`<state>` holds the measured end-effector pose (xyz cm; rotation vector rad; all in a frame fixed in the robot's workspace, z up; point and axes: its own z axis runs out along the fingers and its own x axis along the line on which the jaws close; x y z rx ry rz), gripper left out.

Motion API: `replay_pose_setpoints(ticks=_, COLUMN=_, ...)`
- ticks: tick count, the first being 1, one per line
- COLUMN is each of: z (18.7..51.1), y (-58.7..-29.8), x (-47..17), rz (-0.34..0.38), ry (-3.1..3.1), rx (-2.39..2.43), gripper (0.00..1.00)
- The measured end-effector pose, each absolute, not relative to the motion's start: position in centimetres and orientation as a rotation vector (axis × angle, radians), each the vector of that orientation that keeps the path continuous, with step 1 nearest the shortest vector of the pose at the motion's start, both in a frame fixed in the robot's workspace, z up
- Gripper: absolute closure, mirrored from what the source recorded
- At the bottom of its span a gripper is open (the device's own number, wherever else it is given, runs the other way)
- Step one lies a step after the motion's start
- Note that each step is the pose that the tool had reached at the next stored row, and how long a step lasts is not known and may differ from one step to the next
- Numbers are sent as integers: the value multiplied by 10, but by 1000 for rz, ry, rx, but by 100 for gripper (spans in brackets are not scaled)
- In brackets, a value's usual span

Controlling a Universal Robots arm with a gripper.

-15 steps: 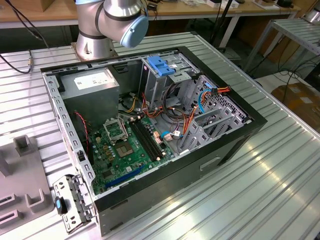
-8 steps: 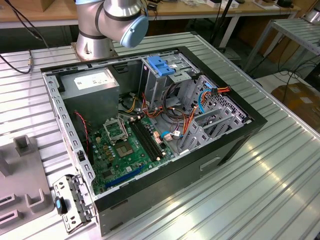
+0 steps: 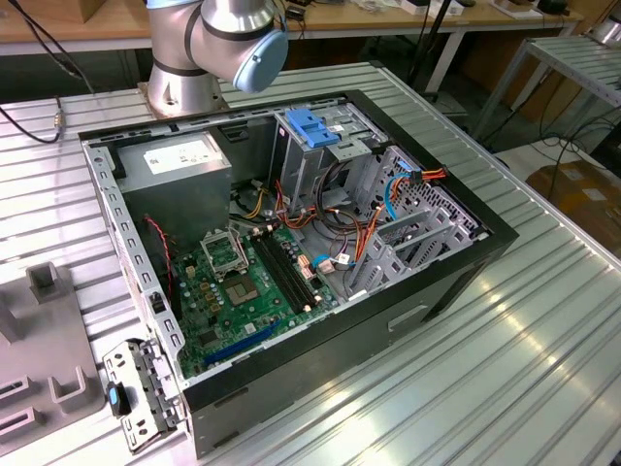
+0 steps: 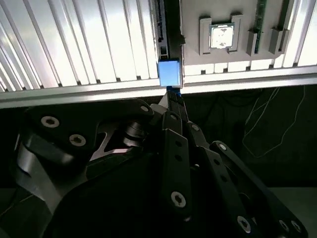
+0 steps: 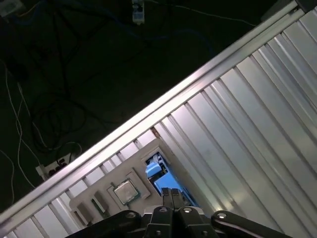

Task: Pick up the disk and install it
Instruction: 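Pick up the disk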

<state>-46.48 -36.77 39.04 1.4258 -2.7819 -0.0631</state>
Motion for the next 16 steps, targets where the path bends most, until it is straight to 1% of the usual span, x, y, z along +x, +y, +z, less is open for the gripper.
replay_pose_setpoints(ticks=9, z=387, y=-368, x=-465, rz=-49, ry=-2680, rx=1607, gripper=89)
replay_pose_setpoints(ticks=10, z=386, y=-368, x=-465, rz=-48, ry=-2664, rx=1633, gripper=89)
replay_pose_setpoints(ticks=11, z=385, y=-368, x=-465, rz=-48, ry=-2653, rx=1651, gripper=83)
replay_pose_setpoints(ticks=16, z=381, y=-368, x=-464, rz=-43, ry=-2574, rx=1770, gripper=82)
